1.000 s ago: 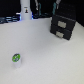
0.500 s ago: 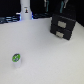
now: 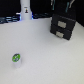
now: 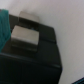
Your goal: Open the kcup holder, insert the kcup into the holder, and close the kcup holder
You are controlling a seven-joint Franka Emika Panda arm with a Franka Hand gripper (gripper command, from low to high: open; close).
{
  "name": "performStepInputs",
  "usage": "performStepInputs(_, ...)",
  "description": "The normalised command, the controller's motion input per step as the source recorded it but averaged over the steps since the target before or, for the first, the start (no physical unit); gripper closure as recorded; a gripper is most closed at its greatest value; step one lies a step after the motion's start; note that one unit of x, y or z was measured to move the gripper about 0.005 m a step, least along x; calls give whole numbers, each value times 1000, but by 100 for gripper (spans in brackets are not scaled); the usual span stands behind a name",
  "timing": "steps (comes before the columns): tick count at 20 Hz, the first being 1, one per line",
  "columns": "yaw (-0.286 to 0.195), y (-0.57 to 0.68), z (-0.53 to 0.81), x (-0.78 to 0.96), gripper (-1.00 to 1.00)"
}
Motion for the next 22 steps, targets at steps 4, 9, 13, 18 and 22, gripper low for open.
performStepInputs(4, -186, 563, -376, -350, -100)
performStepInputs(9, -157, 383, -424, -322, -100)
performStepInputs(13, -108, 212, -445, -226, -100)
performStepInputs(18, -48, 80, -494, -301, -100)
performStepInputs(22, -8, 69, -488, -306, -100)
